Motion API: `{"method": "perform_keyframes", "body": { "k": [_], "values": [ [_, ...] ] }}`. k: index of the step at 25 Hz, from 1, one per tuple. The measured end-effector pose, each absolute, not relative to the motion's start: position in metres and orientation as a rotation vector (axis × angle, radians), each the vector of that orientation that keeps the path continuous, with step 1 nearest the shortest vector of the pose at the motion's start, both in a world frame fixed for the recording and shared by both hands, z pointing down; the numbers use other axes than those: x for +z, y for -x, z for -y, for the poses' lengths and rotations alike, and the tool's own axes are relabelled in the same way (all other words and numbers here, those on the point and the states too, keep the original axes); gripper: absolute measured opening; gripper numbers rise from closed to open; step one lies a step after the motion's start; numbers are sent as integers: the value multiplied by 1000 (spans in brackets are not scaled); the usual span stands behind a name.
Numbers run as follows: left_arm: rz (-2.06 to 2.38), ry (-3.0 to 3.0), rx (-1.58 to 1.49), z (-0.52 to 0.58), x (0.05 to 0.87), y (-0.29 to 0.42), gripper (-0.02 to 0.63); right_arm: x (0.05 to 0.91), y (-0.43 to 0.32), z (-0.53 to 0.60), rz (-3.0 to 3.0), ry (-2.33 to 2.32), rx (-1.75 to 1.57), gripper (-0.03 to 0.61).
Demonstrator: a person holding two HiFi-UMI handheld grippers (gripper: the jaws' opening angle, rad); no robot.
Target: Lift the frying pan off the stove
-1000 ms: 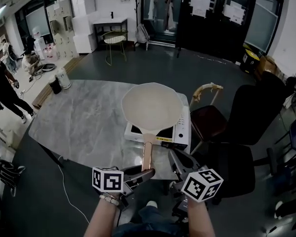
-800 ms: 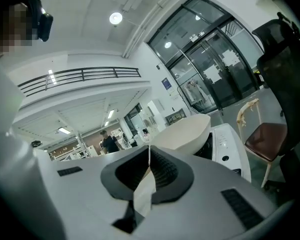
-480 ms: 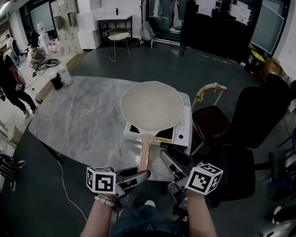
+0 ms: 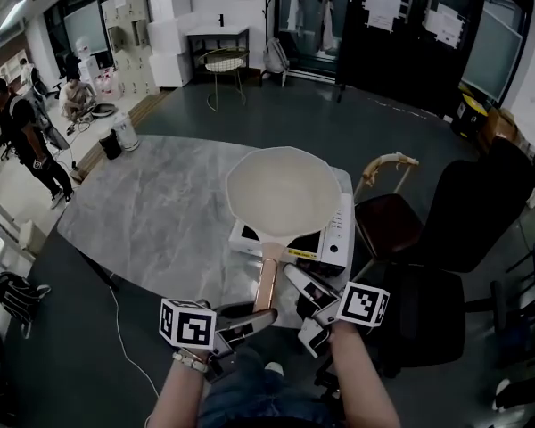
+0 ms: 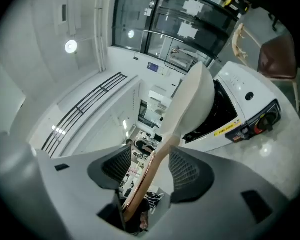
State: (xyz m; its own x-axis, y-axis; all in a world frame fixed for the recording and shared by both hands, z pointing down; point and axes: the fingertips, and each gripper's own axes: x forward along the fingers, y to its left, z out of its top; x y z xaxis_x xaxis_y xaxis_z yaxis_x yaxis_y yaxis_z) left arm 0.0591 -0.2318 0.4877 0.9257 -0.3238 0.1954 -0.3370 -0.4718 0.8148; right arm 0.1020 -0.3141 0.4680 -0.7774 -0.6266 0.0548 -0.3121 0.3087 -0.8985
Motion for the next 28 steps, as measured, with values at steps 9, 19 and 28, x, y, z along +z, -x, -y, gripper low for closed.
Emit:
{"method": "perform_keyframes", "body": {
  "k": [9, 19, 28],
  "values": [
    [463, -2094, 73, 229, 487, -62, 202, 505, -82, 342, -2144, 830, -1689, 246],
    [419, -2105, 99, 229, 485, -55, 202, 510, -59, 363, -2180, 631, -1834, 272],
    [379, -2118, 179, 226, 488, -59, 206, 521, -25, 382, -2188, 587, -1930, 248]
  ]
}}
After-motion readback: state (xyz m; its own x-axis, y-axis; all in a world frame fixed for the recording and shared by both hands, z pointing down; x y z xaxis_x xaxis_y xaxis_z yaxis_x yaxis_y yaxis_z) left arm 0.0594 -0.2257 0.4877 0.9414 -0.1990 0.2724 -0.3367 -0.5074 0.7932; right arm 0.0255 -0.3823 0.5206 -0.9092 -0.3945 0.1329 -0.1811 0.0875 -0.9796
